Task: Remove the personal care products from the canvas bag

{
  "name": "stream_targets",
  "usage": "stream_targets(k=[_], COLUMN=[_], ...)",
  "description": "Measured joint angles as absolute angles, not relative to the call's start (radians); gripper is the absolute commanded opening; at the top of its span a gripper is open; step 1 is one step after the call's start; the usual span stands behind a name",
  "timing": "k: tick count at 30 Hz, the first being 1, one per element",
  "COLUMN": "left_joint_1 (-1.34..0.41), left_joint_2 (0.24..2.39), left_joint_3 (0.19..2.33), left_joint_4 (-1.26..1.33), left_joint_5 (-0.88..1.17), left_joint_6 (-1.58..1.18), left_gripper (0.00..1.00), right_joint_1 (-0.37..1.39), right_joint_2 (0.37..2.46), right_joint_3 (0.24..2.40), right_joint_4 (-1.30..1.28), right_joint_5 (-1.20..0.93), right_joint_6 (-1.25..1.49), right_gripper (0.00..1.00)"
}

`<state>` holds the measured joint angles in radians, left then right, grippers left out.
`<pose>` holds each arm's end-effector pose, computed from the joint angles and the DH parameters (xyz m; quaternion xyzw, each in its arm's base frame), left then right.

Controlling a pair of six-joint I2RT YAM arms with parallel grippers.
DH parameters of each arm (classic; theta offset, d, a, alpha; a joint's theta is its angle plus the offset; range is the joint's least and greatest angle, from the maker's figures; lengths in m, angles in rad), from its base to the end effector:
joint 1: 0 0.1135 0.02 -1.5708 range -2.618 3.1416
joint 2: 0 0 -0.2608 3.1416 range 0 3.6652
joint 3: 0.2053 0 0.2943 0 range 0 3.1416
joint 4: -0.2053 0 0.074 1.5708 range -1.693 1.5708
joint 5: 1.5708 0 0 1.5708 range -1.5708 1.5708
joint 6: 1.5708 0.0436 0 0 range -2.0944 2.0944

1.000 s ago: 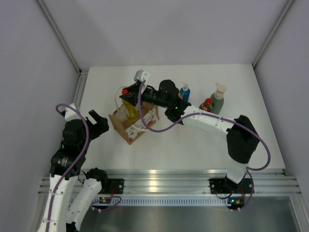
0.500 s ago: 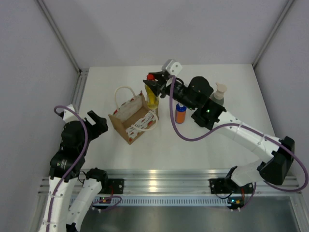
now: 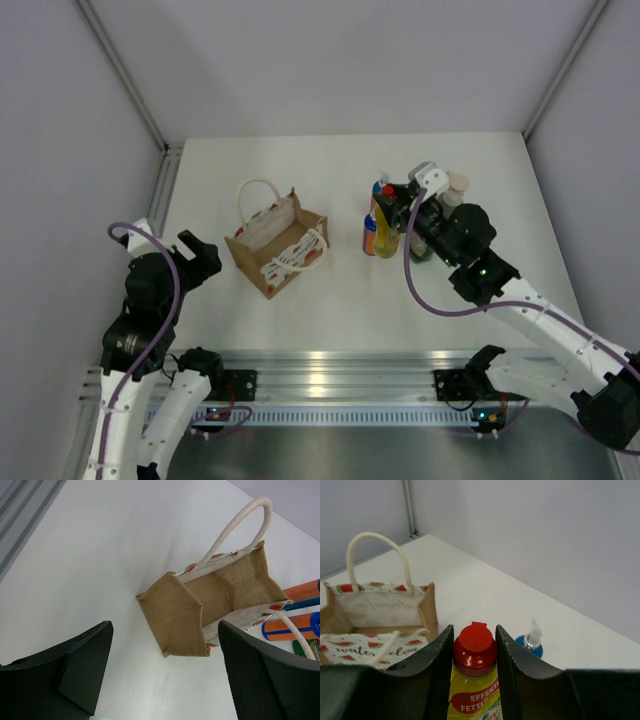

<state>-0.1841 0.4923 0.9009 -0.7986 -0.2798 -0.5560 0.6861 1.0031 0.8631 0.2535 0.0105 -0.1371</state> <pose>0.1378 -0.0134 0.3622 -0.2284 0.7941 -0.0914 0.5558 0.2249 0.1835 0.3659 -0.2628 0.6118 0.1989 0.7191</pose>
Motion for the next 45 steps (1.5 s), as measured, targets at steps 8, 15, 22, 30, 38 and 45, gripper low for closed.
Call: stream_targets(k=[8,15,22,30,38,45], left_joint_1=[-0.184,-0.184,-0.184,-0.184,-0.184,-0.184], left_joint_2=[0.481,0.481,0.481,0.481,0.482,0.482], left_joint_3=[0.899,0.899,0.899,0.899,0.899,0.899], left_joint_4=[-0.802,-0.802,-0.802,-0.802,-0.803,-0.803], left_joint_5=[-0.283,-0.282,-0.282,-0.282,-0.282,-0.282], left_joint_6=[-0.559,-0.559,-0.559,-0.559,-0.559,-0.559], left_gripper=[0.91,0.91,0.91,0.91,0.92,0.95], right_joint_1=[0.578,0.564,0.553,0.553,0.551,0.551], right_joint_2=[0.800,0.764,0.762,0.732,0.688,0.647], right_joint_3=[0.587,0.407,0.318,0.287,0.304,0.372], right_joint_4=[0.286,0.385,0.454,0.478,0.525,0.429], right_joint_5=[0.060,0.105,0.124,0.136,0.148,0.171], right_joint_6=[-0.078,-0.044,-0.009,0.023,0.034,0.031], right_gripper=[0.00,0.00,0.00,0.41,0.87,0.99])
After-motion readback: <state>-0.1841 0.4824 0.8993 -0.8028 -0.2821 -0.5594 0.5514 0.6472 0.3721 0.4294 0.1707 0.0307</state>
